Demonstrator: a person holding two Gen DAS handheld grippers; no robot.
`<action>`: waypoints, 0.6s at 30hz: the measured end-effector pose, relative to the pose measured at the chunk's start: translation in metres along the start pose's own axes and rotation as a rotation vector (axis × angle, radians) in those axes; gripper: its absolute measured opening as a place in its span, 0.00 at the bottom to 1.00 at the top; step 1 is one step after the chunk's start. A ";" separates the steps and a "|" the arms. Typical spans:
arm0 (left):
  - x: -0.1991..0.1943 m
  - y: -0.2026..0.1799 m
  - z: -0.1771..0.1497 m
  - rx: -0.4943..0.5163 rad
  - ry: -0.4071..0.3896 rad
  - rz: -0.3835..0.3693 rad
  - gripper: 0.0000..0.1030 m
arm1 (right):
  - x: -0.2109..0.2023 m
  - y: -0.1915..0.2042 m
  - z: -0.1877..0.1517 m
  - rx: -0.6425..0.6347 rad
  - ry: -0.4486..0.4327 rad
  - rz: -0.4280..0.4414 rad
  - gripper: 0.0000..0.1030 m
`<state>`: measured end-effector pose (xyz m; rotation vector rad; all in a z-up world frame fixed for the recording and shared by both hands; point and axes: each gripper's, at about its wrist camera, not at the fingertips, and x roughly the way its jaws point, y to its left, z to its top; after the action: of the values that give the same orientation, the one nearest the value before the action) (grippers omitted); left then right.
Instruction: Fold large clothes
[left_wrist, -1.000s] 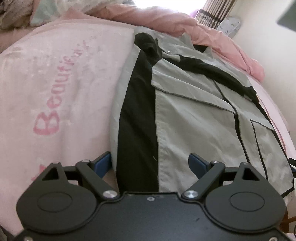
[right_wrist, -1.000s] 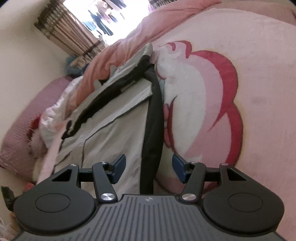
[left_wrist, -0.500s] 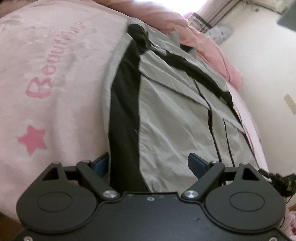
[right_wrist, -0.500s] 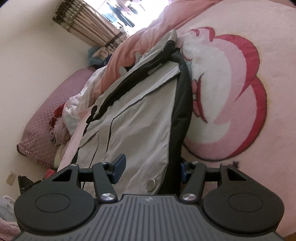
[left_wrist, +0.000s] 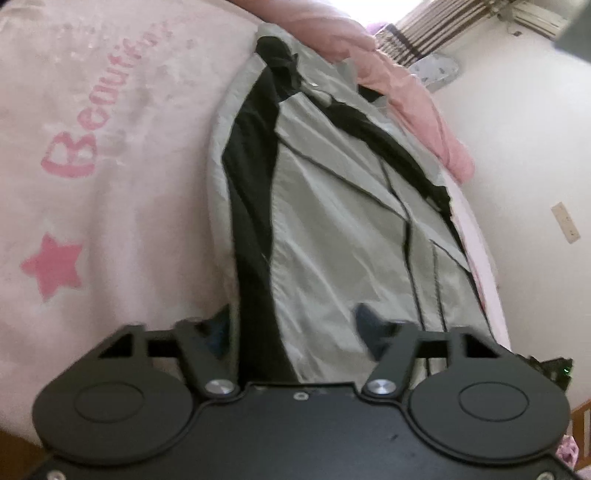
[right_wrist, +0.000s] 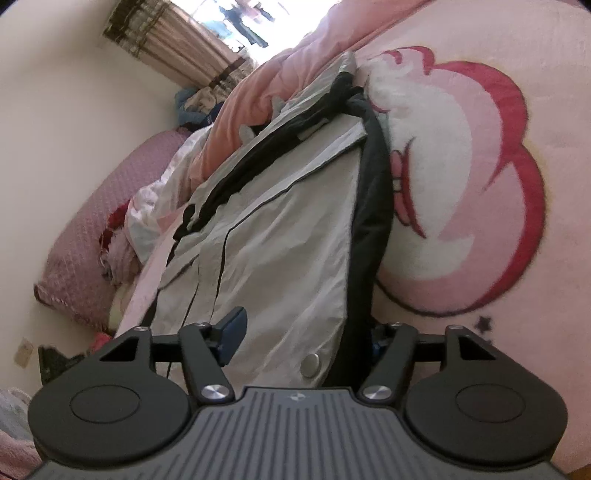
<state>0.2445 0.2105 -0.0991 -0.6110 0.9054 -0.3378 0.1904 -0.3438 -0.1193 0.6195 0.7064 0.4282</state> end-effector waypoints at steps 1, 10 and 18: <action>0.002 0.001 0.003 -0.008 0.000 0.000 0.39 | 0.000 0.003 0.000 -0.011 0.003 -0.010 0.76; -0.007 -0.013 0.007 0.029 -0.001 -0.004 0.07 | -0.010 0.007 0.003 -0.019 0.003 -0.029 0.16; -0.023 -0.038 0.041 0.045 -0.112 -0.091 0.06 | -0.014 0.006 0.033 0.097 -0.114 0.161 0.11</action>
<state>0.2636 0.2067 -0.0420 -0.6246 0.7628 -0.4008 0.2033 -0.3596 -0.0887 0.7896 0.5729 0.5048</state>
